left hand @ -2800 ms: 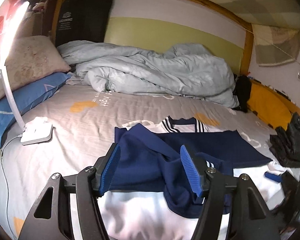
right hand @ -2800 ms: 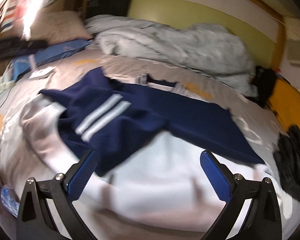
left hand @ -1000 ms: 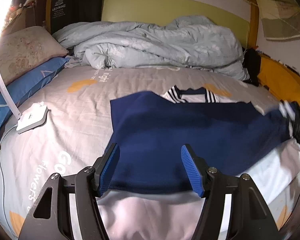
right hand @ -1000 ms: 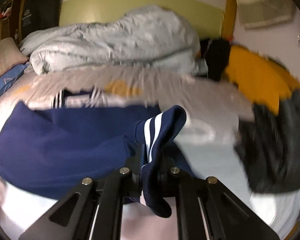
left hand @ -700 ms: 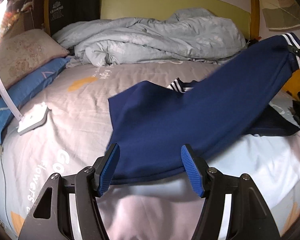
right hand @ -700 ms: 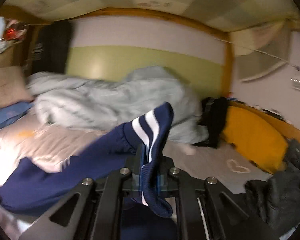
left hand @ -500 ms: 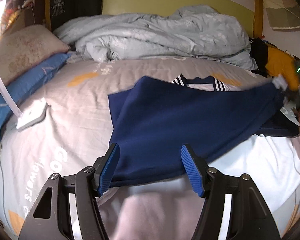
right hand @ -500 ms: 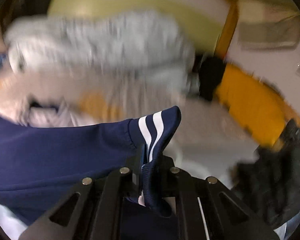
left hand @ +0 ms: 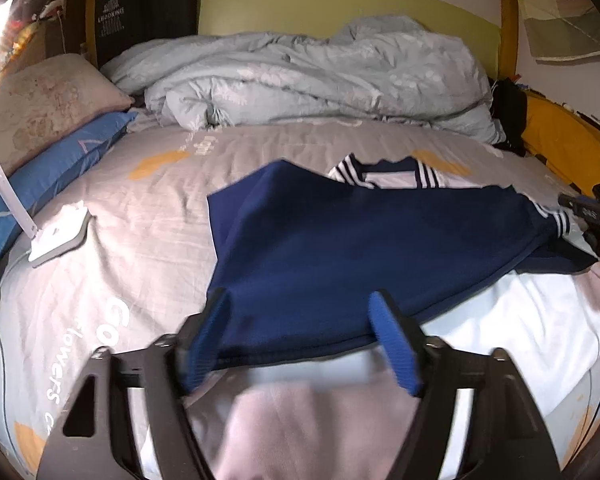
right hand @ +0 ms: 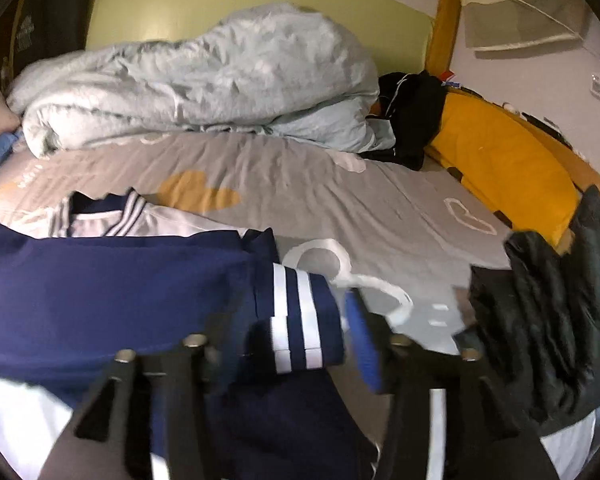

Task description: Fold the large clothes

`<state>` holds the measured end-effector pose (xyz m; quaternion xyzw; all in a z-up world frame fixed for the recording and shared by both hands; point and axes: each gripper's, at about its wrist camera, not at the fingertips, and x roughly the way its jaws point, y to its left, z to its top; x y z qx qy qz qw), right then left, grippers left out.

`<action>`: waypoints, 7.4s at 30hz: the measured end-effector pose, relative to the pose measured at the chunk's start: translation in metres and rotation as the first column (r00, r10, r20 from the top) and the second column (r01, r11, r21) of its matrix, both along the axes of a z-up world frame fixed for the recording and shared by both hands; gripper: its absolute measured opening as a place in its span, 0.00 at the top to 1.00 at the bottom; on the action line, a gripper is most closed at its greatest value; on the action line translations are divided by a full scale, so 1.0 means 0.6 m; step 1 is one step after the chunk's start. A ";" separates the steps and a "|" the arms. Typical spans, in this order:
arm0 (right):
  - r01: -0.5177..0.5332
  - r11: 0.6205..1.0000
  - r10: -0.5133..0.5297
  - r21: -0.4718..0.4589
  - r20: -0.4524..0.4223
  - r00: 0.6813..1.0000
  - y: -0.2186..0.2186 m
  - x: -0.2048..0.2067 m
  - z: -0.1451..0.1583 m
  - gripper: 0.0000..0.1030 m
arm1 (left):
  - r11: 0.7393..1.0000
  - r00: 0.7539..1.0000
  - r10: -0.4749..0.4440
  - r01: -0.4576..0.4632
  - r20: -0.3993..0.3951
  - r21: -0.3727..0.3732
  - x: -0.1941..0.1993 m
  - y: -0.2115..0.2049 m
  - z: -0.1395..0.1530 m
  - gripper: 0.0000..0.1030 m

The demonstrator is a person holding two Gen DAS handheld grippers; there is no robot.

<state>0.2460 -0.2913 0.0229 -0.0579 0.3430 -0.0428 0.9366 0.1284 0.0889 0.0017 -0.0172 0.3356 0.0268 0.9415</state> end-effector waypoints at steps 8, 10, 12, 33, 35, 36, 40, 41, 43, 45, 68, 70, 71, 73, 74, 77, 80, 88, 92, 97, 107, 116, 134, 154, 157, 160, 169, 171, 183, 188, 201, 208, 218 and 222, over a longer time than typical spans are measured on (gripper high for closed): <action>-0.041 0.994 0.030 0.105 0.110 0.994 -0.027 -0.146 0.035 0.00 | 0.999 0.996 -0.036 0.036 0.083 -0.006 -0.038 -0.015 0.044 0.18; -0.073 0.985 0.057 0.159 0.104 0.993 -0.027 -0.169 0.035 0.00 | 0.999 0.993 -0.041 0.043 0.114 -0.015 -0.052 -0.022 0.057 0.14; -0.080 0.978 0.063 0.191 0.094 0.994 -0.025 -0.189 0.031 0.00 | 0.999 0.990 -0.045 0.049 0.134 -0.024 -0.063 -0.030 0.067 0.07; -0.133 0.981 0.120 0.144 0.095 0.988 0.026 -0.293 -0.017 0.00 | 0.994 0.984 -0.102 0.096 0.145 0.042 -0.149 -0.112 0.032 0.01; -0.142 0.981 0.130 0.135 0.094 0.987 0.031 -0.295 -0.018 0.00 | 0.994 0.984 -0.108 0.102 0.144 0.046 -0.152 -0.114 0.030 0.01; -0.149 0.981 0.137 0.125 0.093 0.986 0.034 -0.297 -0.019 0.00 | 0.993 0.984 -0.109 0.103 0.143 0.049 -0.153 -0.115 0.029 0.01; -0.150 0.985 0.142 0.088 0.093 0.985 0.044 -0.301 -0.022 0.00 | 0.994 0.987 -0.097 0.090 0.130 0.056 -0.150 -0.118 0.022 0.01; -0.145 0.986 0.137 0.083 0.094 0.986 0.044 -0.301 -0.023 0.00 | 0.994 0.987 -0.099 0.093 0.124 0.052 -0.148 -0.117 0.021 0.01; -0.146 0.986 0.139 0.085 0.082 0.987 0.043 -0.299 -0.026 0.00 | 0.995 0.988 -0.097 0.092 0.120 0.047 -0.147 -0.115 0.018 0.01; -0.150 0.984 0.144 0.092 0.067 0.987 0.043 -0.298 -0.030 0.00 | 0.994 0.988 -0.103 0.098 0.114 0.049 -0.146 -0.116 0.015 0.01; -0.315 0.913 0.293 -0.259 -0.120 0.948 0.126 -0.291 -0.133 0.00 | 0.960 0.979 -0.110 0.149 -0.173 0.238 -0.091 -0.149 -0.121 0.00; -0.228 0.924 0.211 -0.306 -0.089 0.973 0.109 -0.277 -0.132 0.00 | 0.960 0.990 -0.035 0.071 -0.135 0.273 -0.083 -0.135 -0.118 0.01; -0.173 0.929 0.158 -0.326 -0.073 0.985 0.095 -0.269 -0.132 0.01 | 0.958 0.992 -0.007 0.042 -0.122 0.285 -0.081 -0.128 -0.118 0.07; -0.105 0.932 0.095 -0.347 -0.044 0.994 0.074 -0.260 -0.129 0.14 | 0.955 0.994 0.054 -0.023 -0.097 0.294 -0.078 -0.109 -0.113 0.26; -0.082 0.930 0.075 -0.358 -0.033 0.997 0.064 -0.256 -0.128 0.24 | 0.957 0.994 0.073 -0.046 -0.086 0.286 -0.078 -0.101 -0.110 0.46; -0.069 0.941 0.061 -0.332 -0.035 0.998 0.047 -0.254 -0.120 0.67 | 0.967 0.996 0.079 -0.067 -0.039 0.244 -0.089 -0.091 -0.091 0.75; -0.039 0.964 0.040 -0.263 0.001 0.999 0.038 -0.261 -0.095 0.81 | 0.965 0.995 0.077 -0.089 0.058 0.248 -0.112 -0.098 -0.057 0.85; -0.062 0.983 0.094 -0.174 0.184 0.978 0.046 -0.363 0.025 0.83 | 0.993 0.997 0.061 -0.066 0.055 0.093 -0.190 -0.054 0.042 0.87; -0.110 0.971 0.153 -0.213 0.195 0.969 0.064 -0.389 0.053 0.82 | 0.992 0.999 0.029 -0.031 0.022 0.126 -0.218 -0.050 0.063 0.86; -0.126 0.961 0.172 -0.246 0.175 0.969 0.090 -0.329 0.069 0.82 | 0.986 0.998 0.006 0.003 -0.056 0.167 -0.139 -0.036 0.075 0.85; -0.120 0.965 0.128 -0.234 0.019 0.992 0.109 -0.079 0.026 0.82 | 0.968 0.962 0.027 0.043 -0.271 0.248 0.121 -0.015 0.022 0.80; -0.126 0.963 0.112 -0.237 -0.071 0.991 0.126 -0.002 -0.024 0.70 | 0.945 0.946 0.079 0.029 -0.315 0.324 0.191 -0.027 -0.025 0.57; -0.034 0.999 0.034 0.028 0.014 0.999 -0.005 -0.136 -0.003 0.00 | 0.994 0.999 0.021 -0.017 -0.039 0.105 -0.007 0.001 0.016 0.02; 0.042 0.895 0.001 0.444 -0.095 0.995 -0.074 -0.132 -0.073 0.00 | 0.999 1.000 -0.012 0.011 0.026 0.038 -0.028 -0.015 0.000 0.02; 0.038 0.818 0.035 0.574 -0.116 0.993 -0.084 -0.111 -0.096 0.09 | 1.000 1.000 -0.003 0.003 0.023 0.016 -0.025 -0.012 -0.002 0.02; 0.079 0.778 0.003 0.624 -0.130 0.992 -0.089 -0.096 -0.111 0.38 | 1.000 1.000 -0.002 0.002 0.024 0.008 -0.026 -0.012 -0.001 0.02; 0.059 0.971 -0.054 0.233 -0.030 0.998 0.018 -0.114 -0.060 0.72 | 0.999 0.999 0.013 -0.011 0.034 -0.043 -0.034 0.003 0.010 0.02; 0.059 0.976 -0.064 0.209 0.016 0.998 0.036 -0.123 -0.039 0.75 | 0.999 0.998 0.029 -0.027 0.048 -0.036 -0.038 0.007 0.017 0.02; 0.042 0.952 -0.083 0.303 0.123 0.989 0.057 -0.135 0.069 0.82 | 0.992 0.994 0.086 -0.079 0.071 -0.097 -0.044 0.054 0.027 0.02; 0.053 0.951 -0.049 0.304 -0.020 0.999 0.011 -0.126 0.008 0.81 | 0.987 0.997 0.067 -0.058 0.049 -0.153 -0.043 0.065 0.023 0.02; 0.065 0.974 -0.066 0.218 -0.006 0.998 0.016 -0.143 -0.044 0.80 | 0.994 0.998 0.050 -0.045 0.045 -0.096 -0.039 0.042 0.016 0.02; -0.047 0.998 0.051 -0.039 0.112 0.992 0.141 -0.150 -0.006 0.80 | 0.994 0.998 0.042 -0.038 0.042 -0.104 -0.037 0.040 0.018 0.02; -0.326 0.945 0.326 0.011 -0.028 0.945 0.265 -0.141 -0.068 0.71 | 0.992 0.998 0.039 -0.034 0.044 -0.123 -0.040 0.039 0.022 0.02; -0.403 0.876 0.427 0.263 -0.038 0.903 0.216 -0.154 -0.051 0.57 | 0.990 0.998 0.035 -0.028 0.044 -0.140 -0.042 0.040 0.023 0.02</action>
